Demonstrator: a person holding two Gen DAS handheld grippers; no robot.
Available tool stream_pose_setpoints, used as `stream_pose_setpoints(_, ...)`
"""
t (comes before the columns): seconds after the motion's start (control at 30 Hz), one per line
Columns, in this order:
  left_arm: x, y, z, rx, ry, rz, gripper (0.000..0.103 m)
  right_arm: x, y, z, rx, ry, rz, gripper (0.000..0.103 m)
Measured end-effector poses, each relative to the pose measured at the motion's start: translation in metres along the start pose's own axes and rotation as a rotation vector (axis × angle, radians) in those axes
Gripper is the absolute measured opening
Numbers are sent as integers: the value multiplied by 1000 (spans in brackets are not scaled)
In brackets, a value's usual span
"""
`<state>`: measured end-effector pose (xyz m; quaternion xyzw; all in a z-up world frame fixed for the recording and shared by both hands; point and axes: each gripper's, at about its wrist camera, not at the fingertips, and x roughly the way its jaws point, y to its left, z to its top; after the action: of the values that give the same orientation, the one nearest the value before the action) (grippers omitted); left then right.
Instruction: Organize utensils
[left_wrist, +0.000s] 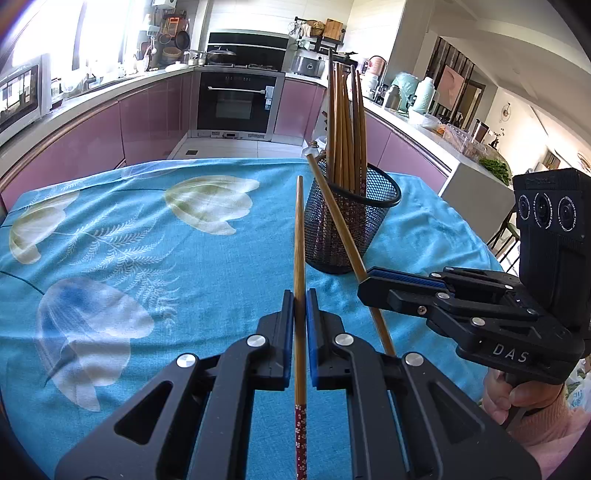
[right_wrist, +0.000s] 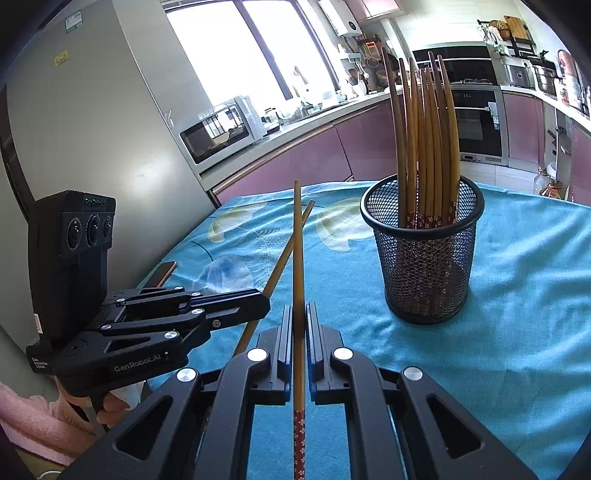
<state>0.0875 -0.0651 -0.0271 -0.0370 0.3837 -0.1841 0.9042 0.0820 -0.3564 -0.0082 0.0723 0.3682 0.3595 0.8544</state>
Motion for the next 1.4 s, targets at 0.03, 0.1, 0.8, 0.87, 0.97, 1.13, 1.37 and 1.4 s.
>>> stream_pose_setpoints(0.03,0,0,0,0,0,0,7,-1,0,0,0,-1,0,6)
stream_pose_setpoints(0.1,0,0,0,0,0,-1,7,-1,-2,0,2,-2,1,6)
stream_pose_setpoints(0.8,-4,-3,1,8,-10,-2,7,-4,-5,1,9,-15,6,6)
stream_pose_setpoints(0.87,-4,-3,2,9,-11,-3,7,-4,-5,1,10,-16,7,6)
stream_pose_setpoints(0.97,-5,-4,3,11,-13,-2,7,-5,-6,1,11,-17,7,6)
stream_pose_setpoints(1.13,-7,-6,4,13,-16,-2,7,-6,-6,3,11,-25,7,6)
stream_pose_setpoints(1.37,-8,-9,6,19,-21,-1,7,-7,-7,3,12,-30,10,6)
stream_pose_setpoints(1.4,-9,-10,6,20,-23,-2,7,-8,-7,3,13,-31,11,6)
